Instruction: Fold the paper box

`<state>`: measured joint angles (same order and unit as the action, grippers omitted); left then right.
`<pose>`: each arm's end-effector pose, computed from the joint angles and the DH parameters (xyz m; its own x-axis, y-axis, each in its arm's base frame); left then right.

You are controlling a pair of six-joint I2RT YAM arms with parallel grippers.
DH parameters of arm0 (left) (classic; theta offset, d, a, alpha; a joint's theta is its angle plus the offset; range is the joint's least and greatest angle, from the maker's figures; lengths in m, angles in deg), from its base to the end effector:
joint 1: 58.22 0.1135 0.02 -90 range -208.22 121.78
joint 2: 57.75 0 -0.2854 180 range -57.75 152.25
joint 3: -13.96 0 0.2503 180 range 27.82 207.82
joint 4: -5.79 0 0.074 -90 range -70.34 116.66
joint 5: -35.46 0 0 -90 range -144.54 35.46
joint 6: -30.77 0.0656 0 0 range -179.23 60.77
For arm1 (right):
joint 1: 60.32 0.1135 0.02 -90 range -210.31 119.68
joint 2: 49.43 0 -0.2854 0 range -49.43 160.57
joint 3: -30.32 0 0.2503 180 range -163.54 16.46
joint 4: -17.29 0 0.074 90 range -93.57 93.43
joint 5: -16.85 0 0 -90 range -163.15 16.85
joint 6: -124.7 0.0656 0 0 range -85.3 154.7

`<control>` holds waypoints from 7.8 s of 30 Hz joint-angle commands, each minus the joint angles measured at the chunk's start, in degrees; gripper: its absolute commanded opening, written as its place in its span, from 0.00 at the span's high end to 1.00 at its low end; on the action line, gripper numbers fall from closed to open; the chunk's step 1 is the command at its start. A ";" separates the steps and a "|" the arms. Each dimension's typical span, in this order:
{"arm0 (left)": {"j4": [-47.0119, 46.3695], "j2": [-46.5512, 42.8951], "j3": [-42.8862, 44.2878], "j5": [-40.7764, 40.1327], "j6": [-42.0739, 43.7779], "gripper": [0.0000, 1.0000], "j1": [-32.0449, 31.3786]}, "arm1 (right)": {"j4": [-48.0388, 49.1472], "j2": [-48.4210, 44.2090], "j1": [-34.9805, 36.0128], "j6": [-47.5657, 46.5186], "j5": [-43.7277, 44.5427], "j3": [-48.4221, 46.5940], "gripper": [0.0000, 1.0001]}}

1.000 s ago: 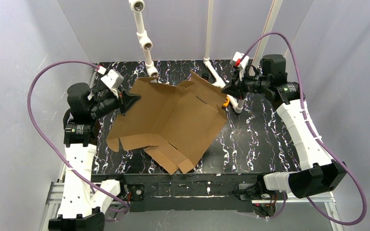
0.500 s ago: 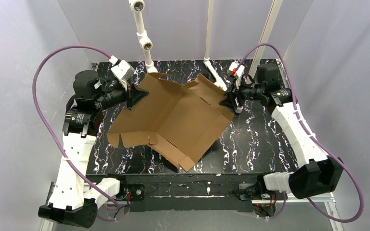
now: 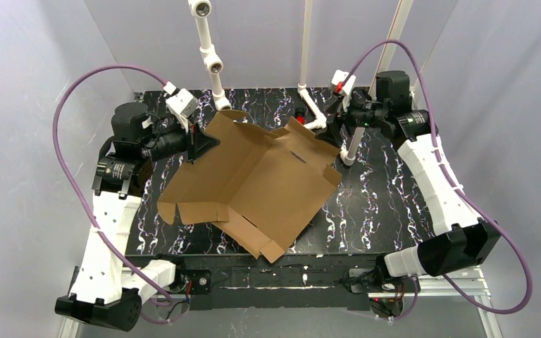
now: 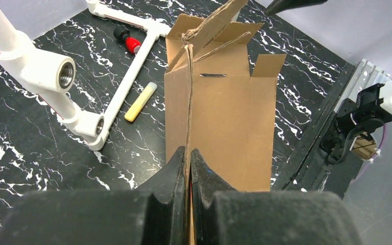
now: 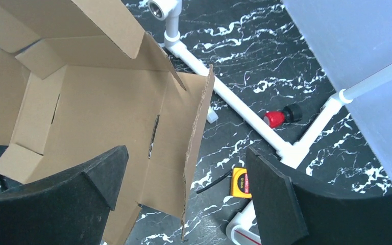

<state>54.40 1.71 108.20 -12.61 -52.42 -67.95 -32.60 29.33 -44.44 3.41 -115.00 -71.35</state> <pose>0.1895 -0.0770 0.4727 -0.1432 0.1141 -0.9831 0.7878 0.6144 -0.0435 0.2808 0.1254 0.4351 0.0300 -0.3937 -0.9188 -0.8895 0.4088 -0.2042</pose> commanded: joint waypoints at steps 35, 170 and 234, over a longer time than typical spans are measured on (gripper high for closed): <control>6.92 10.46 26.45 -8.79 5.32 1.00 -3.34 | 30.10 10.52 7.94 21.71 14.46 2.61 0.99; 12.21 19.38 33.57 -42.83 6.48 1.00 -34.65 | 60.74 3.63 24.81 -5.25 33.88 48.43 0.99; 4.22 13.20 20.98 -16.00 -17.82 1.00 -19.62 | 12.47 8.52 10.93 9.42 -10.45 -11.77 0.49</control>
<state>61.28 17.95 130.58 -30.92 -69.42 -87.93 -25.30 38.82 -33.35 9.22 -120.31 -81.28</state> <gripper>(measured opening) 0.014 0.630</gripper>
